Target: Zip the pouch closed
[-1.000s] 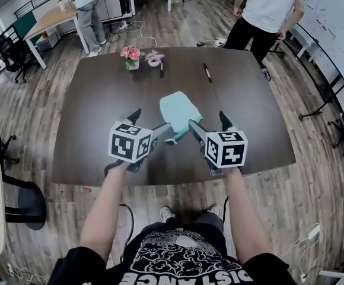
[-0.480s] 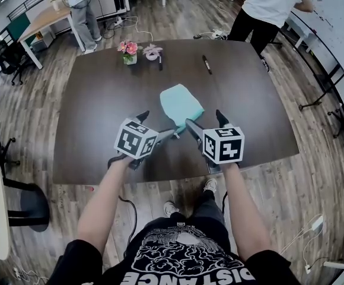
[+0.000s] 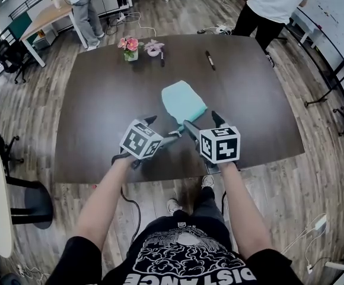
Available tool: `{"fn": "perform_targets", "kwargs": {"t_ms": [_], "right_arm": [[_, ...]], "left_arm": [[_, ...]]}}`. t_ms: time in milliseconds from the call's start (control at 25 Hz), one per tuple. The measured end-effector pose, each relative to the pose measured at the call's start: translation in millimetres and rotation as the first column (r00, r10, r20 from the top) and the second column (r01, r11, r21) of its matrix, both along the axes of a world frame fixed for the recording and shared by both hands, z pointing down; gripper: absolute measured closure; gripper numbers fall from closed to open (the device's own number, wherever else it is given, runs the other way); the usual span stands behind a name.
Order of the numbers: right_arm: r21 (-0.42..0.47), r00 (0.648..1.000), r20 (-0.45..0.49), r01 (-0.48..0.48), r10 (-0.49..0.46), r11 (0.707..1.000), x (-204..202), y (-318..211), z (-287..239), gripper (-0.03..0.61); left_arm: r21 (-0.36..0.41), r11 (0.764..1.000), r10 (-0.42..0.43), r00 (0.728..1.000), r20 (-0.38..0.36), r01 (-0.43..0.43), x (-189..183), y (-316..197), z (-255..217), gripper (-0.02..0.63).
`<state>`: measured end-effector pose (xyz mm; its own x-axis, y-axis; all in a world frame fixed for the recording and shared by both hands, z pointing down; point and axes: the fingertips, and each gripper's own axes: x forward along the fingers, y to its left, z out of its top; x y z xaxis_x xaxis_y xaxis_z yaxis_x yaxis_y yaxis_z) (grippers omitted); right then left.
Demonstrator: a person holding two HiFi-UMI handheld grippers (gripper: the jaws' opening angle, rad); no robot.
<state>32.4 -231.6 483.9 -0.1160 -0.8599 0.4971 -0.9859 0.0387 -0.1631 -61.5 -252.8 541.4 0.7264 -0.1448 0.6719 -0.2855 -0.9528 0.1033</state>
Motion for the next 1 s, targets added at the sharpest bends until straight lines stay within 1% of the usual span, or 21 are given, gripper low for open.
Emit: {"fn": "perform_targets", "kwargs": {"t_ms": [320, 440, 560, 680, 880, 1000], "right_arm": [[-0.039, 1.0, 0.013, 0.006, -0.005, 0.999, 5, 4, 20, 0.19], [-0.053, 1.0, 0.016, 0.008, -0.007, 0.999, 9, 7, 26, 0.193], [-0.064, 1.0, 0.018, 0.011, -0.01, 0.998, 13, 11, 30, 0.195], [-0.077, 1.0, 0.018, 0.013, -0.012, 0.997, 17, 14, 34, 0.196], [-0.1, 1.0, 0.024, 0.007, -0.005, 0.995, 27, 17, 42, 0.197], [-0.108, 1.0, 0.024, 0.012, -0.009, 0.994, 31, 17, 45, 0.199]], "left_arm": [[-0.024, 0.998, 0.066, 0.997, 0.04, -0.065, 6, 4, 23, 0.221], [-0.019, 0.996, 0.086, 0.994, 0.06, -0.085, 10, 5, 32, 0.267], [-0.019, 0.996, 0.092, 0.994, 0.065, -0.091, 15, 6, 39, 0.324], [-0.042, 0.994, 0.102, 0.992, 0.076, -0.099, 18, 8, 48, 0.368], [-0.065, 0.992, 0.112, 0.99, 0.087, -0.106, 21, 7, 58, 0.425], [-0.077, 0.992, 0.11, 0.99, 0.09, -0.103, 22, 8, 62, 0.446]]}}
